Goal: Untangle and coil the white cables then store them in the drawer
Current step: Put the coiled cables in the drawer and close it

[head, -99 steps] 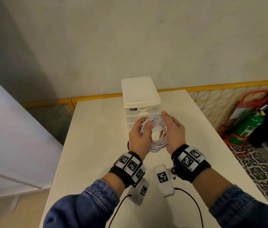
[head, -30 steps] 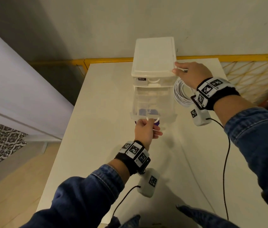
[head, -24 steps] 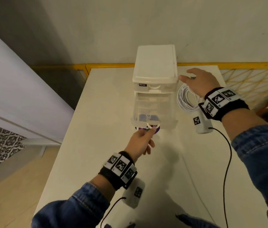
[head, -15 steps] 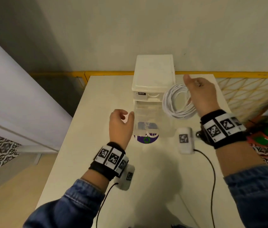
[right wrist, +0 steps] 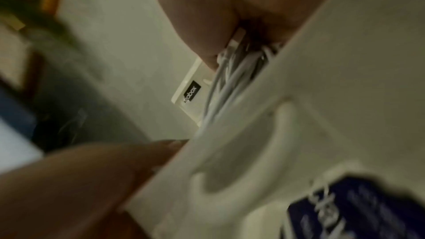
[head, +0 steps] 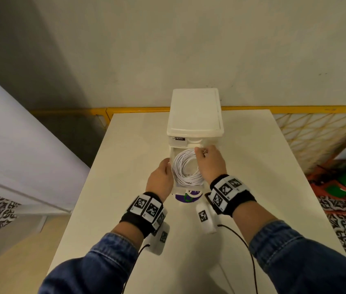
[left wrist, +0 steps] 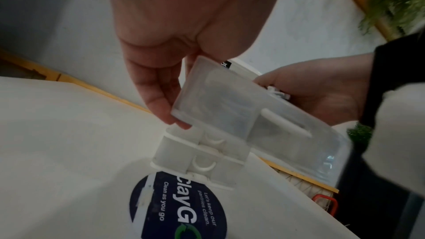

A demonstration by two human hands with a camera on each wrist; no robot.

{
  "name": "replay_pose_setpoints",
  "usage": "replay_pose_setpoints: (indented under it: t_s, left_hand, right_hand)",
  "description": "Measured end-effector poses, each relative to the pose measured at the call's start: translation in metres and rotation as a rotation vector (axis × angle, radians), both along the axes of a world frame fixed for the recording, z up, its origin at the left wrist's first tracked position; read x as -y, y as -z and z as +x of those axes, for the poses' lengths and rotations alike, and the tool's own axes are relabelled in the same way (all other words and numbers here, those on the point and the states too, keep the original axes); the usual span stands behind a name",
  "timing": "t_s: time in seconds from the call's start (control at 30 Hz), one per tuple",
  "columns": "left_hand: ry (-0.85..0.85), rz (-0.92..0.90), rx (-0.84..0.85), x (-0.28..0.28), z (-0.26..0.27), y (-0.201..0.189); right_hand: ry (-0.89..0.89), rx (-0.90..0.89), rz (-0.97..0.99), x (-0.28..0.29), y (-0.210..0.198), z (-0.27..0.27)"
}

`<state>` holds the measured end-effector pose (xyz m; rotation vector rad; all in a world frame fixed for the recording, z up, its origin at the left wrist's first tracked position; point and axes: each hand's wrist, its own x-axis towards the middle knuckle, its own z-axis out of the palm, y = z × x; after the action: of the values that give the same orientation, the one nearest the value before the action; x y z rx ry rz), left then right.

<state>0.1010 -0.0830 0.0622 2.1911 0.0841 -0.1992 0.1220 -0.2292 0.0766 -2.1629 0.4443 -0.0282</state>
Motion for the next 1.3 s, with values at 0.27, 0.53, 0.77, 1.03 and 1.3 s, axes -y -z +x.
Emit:
replay_pose_setpoints:
  t_s: [0.27, 0.53, 0.77, 1.03, 1.3]
  left_hand:
    - [0.032, 0.001, -0.088, 0.009, -0.002, -0.005]
    - [0.024, 0.005, -0.12, 0.01, 0.005, 0.005]
    - [0.031, -0.01, -0.143, 0.01, 0.007, 0.006]
    - [0.212, 0.476, 0.597, 0.015, 0.008, 0.007]
    - [0.351, 0.693, 0.473, 0.019, 0.016, 0.006]
  right_hand:
    - [-0.129, 0.201, -0.419, -0.005, 0.015, -0.009]
    - [-0.235, 0.203, -0.707, 0.017, 0.016, -0.014]
    - [-0.436, 0.516, -0.581, 0.04, 0.02, -0.043]
    - [-0.717, 0.245, -0.903, 0.05, 0.037, -0.066]
    - [-0.751, 0.288, -0.939, 0.046, 0.035, -0.055]
